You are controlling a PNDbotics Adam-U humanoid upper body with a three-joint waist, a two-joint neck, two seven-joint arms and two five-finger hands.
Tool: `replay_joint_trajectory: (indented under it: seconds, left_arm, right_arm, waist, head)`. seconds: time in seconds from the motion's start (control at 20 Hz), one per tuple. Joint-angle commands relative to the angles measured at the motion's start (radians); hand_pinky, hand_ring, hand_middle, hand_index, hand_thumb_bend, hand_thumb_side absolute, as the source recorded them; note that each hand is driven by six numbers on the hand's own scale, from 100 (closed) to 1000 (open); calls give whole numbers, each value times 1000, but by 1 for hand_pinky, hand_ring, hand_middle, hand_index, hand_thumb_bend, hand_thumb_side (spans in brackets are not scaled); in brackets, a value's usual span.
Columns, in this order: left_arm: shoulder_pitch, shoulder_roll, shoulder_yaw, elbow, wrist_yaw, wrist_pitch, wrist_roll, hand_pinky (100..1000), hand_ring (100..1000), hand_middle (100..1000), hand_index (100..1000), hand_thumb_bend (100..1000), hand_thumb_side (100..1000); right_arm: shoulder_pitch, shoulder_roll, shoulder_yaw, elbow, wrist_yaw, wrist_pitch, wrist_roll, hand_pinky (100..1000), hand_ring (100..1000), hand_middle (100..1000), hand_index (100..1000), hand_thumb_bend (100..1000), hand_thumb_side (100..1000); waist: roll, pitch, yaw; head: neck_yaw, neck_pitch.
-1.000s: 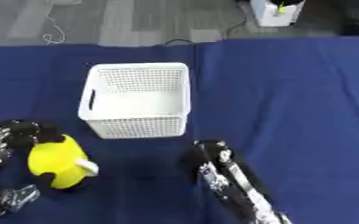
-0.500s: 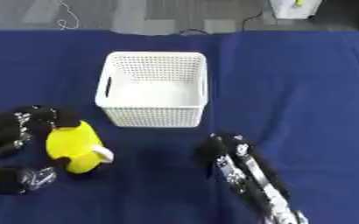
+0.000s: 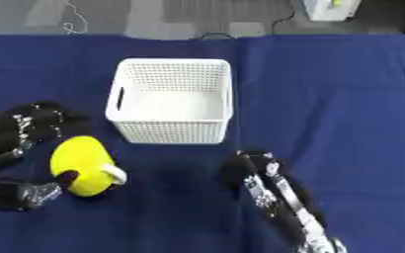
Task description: Pick up objects on the table and place them in the box.
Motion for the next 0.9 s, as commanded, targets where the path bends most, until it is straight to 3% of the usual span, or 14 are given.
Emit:
replay_joint_trajectory:
  seconds: [0.05,0.9]
  left_arm:
    - [-18,32,-1,3,-12,-6,-17,998,844,905,951,187,926]
    - [-27,42,-18,57,-15,-29,-72,1000,865,916,952,213,948]
  right_arm:
    - [-11,-1,4,-12,-7,5,0,298,422,442,605,100,921]
    - [-32,-11,-1,-12,-10,28,0,298,422,442,606,100,936]
  waist:
    - [6,-14,-1]
    - [25,-2,-21]
  head:
    - [-7,-14]
    - [-9,-14]
